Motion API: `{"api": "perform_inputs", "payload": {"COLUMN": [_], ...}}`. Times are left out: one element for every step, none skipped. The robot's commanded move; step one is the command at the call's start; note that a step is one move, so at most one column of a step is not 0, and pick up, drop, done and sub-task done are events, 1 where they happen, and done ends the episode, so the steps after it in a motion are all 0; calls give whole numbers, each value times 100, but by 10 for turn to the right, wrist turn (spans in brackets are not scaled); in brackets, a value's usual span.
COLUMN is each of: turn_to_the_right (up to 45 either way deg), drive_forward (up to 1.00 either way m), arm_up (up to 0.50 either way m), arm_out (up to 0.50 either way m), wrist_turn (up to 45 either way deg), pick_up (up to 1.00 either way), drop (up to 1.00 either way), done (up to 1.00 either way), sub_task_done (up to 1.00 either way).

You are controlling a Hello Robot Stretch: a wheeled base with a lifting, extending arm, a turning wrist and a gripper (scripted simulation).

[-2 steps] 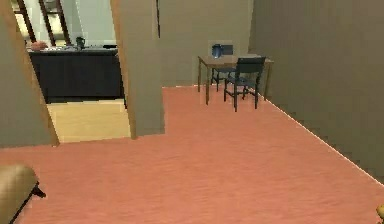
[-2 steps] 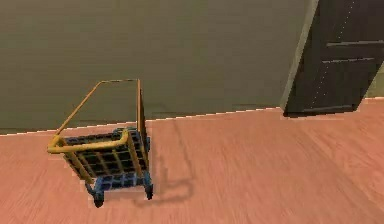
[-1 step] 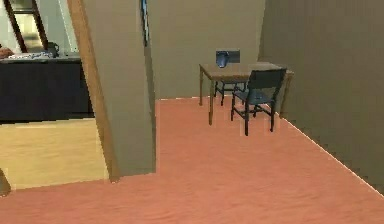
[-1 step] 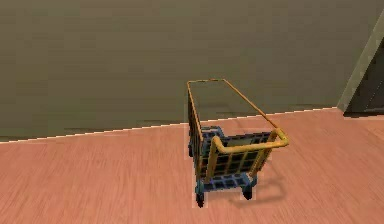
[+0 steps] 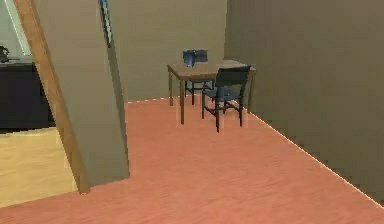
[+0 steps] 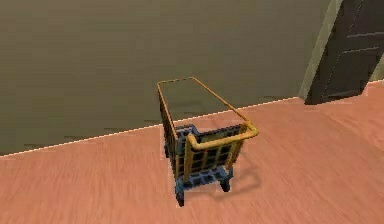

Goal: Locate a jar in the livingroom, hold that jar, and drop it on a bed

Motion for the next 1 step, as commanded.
{"api": "perform_inputs", "payload": {"turn_to_the_right": [0], "drive_forward": [100], "arm_up": [0], "arm_out": [0], "wrist_turn": [0], "pick_up": [0], "drop": [0], "done": [0], "sub_task_done": [0]}}
